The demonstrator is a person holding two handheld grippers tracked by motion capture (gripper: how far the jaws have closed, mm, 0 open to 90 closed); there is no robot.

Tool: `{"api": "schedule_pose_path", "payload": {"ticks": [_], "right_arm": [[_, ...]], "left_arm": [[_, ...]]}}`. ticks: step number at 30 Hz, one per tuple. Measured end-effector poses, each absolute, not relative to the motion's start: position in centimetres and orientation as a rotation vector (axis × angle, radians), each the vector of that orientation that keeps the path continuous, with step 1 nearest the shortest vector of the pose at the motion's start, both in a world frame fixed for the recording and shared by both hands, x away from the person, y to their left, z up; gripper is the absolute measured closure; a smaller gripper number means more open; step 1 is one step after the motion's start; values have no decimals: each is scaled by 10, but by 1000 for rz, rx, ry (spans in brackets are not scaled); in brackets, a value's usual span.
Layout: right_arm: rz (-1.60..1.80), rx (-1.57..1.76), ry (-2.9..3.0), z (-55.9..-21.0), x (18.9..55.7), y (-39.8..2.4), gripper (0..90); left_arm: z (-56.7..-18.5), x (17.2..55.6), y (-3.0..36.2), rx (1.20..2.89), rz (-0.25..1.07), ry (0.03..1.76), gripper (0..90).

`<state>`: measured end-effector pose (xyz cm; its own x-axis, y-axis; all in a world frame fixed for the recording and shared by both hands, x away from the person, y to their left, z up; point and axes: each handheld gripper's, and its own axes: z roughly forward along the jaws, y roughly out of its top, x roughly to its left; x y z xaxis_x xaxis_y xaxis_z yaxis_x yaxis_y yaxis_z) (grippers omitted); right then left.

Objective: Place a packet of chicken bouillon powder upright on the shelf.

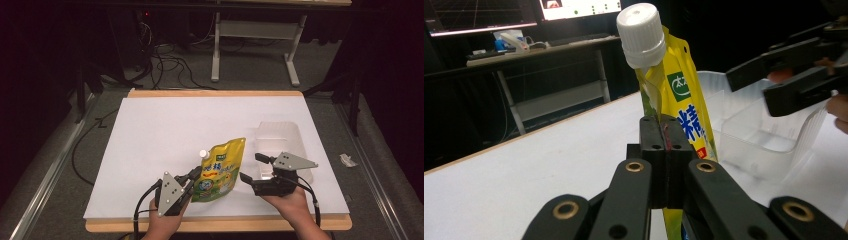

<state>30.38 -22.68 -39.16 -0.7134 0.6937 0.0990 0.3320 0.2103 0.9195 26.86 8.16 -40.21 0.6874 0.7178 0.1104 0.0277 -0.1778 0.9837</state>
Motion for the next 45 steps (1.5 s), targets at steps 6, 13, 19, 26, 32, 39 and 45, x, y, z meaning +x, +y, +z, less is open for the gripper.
{"api": "schedule_pose_path", "payload": {"ticks": [6, 13, 19, 26, 32, 39, 45], "right_arm": [[1530, 990, 2172, -392, 319, -215, 160], [1562, 1038, 2210, -392, 332, -206, 184], [1614, 1045, 2244, -393, 334, -203, 354], [1629, 1010, 2182, -394, 326, -214, 692], [1601, 921, 2137, -389, 313, -220, 900], [1583, 864, 2100, -383, 304, -223, 900], [1568, 830, 2111, -385, 296, -221, 900]], "left_arm": [[-402, 268, 82, 1656, 688, 602, 900], [-402, 265, 82, 1658, 684, 557, 900], [-402, 266, 83, 1661, 682, 559, 900], [-403, 273, 88, 1658, 672, 597, 900], [-406, 279, 85, 1661, 678, 611, 900], [-411, 295, 80, 1679, 699, 624, 900], [-421, 306, 78, 1732, 677, 641, 900]]}}
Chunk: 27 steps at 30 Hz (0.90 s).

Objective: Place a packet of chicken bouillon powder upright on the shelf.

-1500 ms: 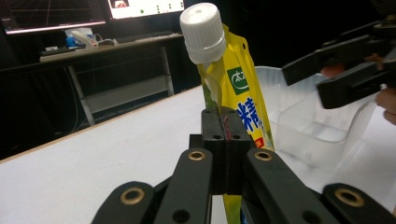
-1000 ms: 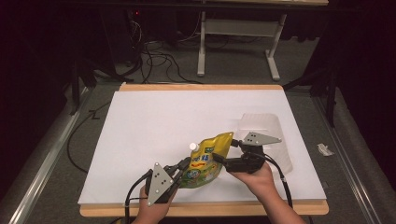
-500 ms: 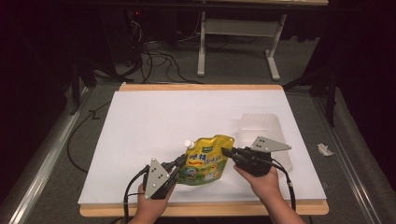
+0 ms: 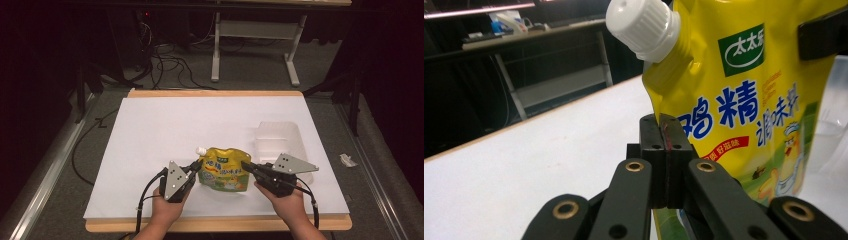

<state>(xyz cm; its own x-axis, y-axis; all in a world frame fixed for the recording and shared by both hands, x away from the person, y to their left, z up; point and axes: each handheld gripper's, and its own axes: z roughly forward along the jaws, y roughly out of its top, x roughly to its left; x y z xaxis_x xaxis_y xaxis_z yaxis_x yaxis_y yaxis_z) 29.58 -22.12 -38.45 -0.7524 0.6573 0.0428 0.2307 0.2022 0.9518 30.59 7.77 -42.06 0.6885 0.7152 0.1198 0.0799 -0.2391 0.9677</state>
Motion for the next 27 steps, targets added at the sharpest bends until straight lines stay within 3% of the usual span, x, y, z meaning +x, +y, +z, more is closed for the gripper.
{"api": "schedule_pose_path", "payload": {"ticks": [7, 20, 24, 27], "right_arm": [[1590, 840, 2119, -389, 294, -223, 900], [1604, 881, 2255, -399, 305, -215, 597], [1557, 904, 2298, -404, 308, -209, 570], [1526, 900, 2294, -406, 308, -205, 626]], "left_arm": [[-422, 306, 78, 1735, 654, 645, 900], [-423, 308, 80, 1717, 592, 691, 845], [-424, 309, 79, 1732, 579, 706, 825], [-424, 310, 80, 1730, 571, 715, 814]]}}
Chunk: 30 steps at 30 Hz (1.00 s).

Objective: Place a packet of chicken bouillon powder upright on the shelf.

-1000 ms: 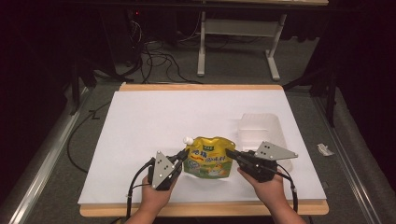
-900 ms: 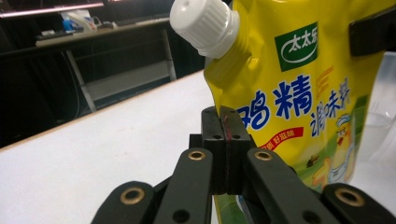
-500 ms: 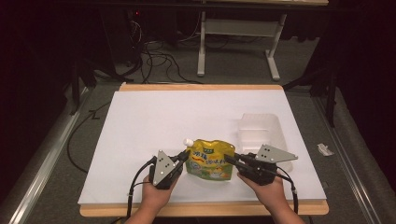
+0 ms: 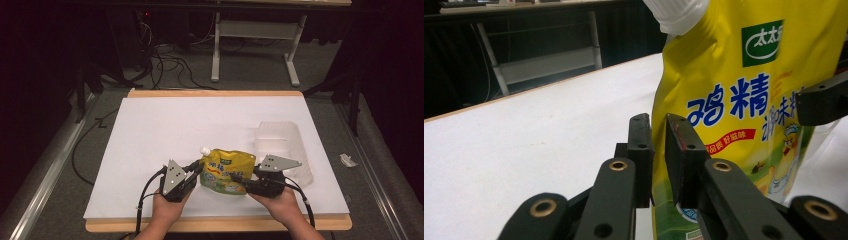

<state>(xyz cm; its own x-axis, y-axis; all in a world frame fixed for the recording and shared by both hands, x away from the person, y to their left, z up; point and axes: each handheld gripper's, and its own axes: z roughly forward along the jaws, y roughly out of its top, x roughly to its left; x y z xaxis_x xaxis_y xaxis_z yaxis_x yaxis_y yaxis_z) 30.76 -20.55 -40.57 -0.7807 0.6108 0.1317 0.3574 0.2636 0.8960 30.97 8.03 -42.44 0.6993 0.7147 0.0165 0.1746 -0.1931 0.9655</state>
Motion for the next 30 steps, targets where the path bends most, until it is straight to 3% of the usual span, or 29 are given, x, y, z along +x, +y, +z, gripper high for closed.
{"api": "schedule_pose_path", "payload": {"ticks": [7, 11, 19, 30], "right_arm": [[1537, 900, 2284, -408, 308, -206, 721], [1557, 900, 2308, -408, 308, -206, 778], [1561, 871, 2310, -409, 305, -203, 871], [1570, 882, 2301, -409, 305, -203, 900]], "left_arm": [[-425, 310, 86, 1741, 550, 732, 760], [-425, 309, 90, 1763, 556, 740, 676], [-424, 307, 97, 1795, 542, 750, 590], [-423, 310, 106, 1797, 544, 779, 515]]}}
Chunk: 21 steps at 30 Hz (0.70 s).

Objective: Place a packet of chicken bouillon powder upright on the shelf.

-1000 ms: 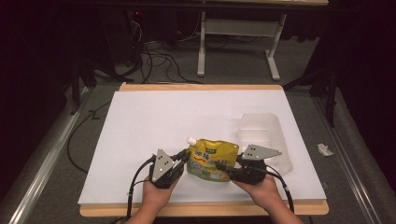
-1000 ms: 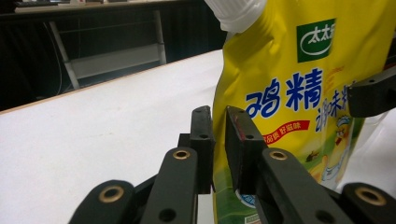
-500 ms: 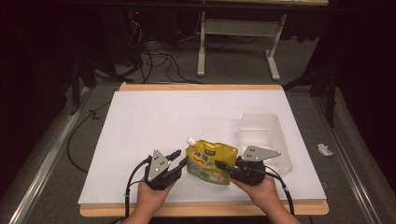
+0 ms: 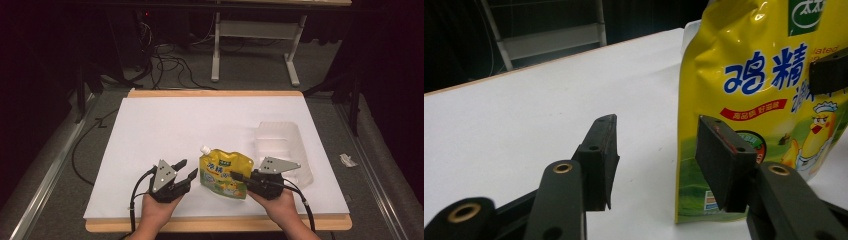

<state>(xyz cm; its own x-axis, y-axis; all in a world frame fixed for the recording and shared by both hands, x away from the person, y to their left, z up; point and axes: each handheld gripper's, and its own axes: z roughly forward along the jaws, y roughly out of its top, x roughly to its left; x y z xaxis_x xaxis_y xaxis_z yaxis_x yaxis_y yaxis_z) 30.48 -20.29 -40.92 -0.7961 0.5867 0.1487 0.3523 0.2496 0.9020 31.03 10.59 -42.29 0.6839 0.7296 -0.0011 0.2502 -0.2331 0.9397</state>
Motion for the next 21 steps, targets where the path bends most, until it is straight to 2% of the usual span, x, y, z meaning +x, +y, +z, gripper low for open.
{"api": "schedule_pose_path", "payload": {"ticks": [21], "right_arm": [[1599, 847, 2256, -397, 301, -210, 900]], "left_arm": [[-425, 318, 116, 1781, 502, 800, 439]]}}
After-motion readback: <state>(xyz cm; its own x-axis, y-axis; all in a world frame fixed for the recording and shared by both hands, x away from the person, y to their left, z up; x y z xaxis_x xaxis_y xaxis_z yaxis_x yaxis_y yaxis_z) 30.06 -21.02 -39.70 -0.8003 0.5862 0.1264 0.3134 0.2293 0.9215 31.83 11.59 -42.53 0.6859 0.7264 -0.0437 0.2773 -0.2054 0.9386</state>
